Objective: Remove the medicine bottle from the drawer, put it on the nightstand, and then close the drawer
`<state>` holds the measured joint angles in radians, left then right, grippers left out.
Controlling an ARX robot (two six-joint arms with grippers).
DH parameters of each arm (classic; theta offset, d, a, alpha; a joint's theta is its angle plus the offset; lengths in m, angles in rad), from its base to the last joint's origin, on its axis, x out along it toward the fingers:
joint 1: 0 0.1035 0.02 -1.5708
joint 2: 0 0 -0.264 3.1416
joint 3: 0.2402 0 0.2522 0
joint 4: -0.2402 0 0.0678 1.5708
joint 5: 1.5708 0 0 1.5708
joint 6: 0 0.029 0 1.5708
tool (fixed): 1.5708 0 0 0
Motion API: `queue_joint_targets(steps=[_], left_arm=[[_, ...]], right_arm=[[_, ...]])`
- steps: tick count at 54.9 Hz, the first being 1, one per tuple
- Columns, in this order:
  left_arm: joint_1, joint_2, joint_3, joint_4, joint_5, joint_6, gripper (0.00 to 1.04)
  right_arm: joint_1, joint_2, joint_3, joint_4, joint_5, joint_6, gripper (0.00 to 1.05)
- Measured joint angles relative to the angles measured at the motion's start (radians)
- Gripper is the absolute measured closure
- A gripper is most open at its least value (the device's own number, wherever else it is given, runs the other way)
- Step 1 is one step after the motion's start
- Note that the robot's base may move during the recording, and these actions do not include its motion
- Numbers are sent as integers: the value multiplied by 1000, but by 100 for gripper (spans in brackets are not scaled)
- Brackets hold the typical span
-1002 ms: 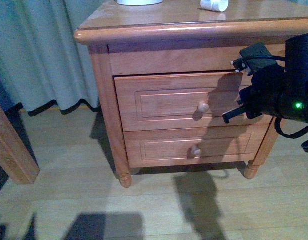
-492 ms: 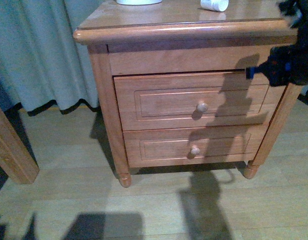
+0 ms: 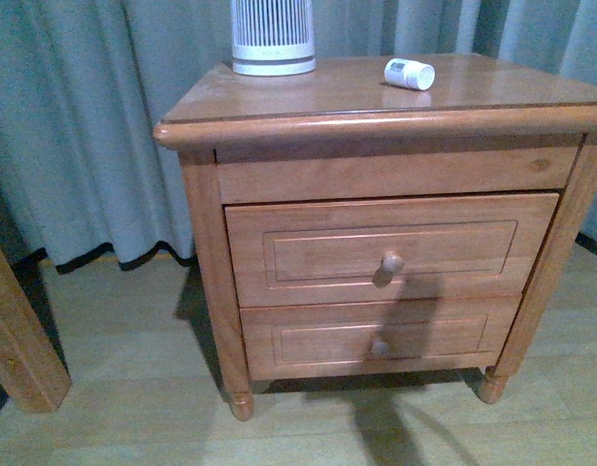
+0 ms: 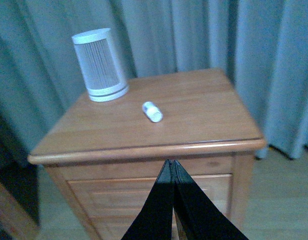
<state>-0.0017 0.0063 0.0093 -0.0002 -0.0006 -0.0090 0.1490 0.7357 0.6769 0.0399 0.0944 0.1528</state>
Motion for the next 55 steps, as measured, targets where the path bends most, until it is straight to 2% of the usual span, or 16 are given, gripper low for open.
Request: queue_joint_targets(steps=[1, 4, 7, 11, 14, 16, 18, 51, 55], left_arm=[[0, 0, 0, 0, 0, 0, 6], [0, 0, 0, 0, 0, 0, 6], [0, 0, 0, 0, 0, 0, 6], [0, 0, 0, 0, 0, 0, 6], [0, 0, 0, 0, 0, 0, 6], [0, 0, 0, 0, 0, 0, 6], [0, 0, 0, 0, 0, 0, 6], [0, 0, 0, 0, 0, 1, 6], [0, 0, 0, 0, 0, 0, 6]], right_arm=[[25, -83, -36, -51, 52, -38, 101], [66, -266, -134, -152, 117, -91, 101], [63, -389, -228, -158, 116, -114, 101], [31, -497, -347, -111, 70, -128, 101], [-84, -596, -482, -65, -69, -140, 101], [-132, -679, -592, -46, -81, -143, 101], [-141, -713, -660, -46, -89, -143, 101], [-146, -731, -662, -42, -95, -148, 101], [-146, -731, -662, -42, -95, -149, 88]])
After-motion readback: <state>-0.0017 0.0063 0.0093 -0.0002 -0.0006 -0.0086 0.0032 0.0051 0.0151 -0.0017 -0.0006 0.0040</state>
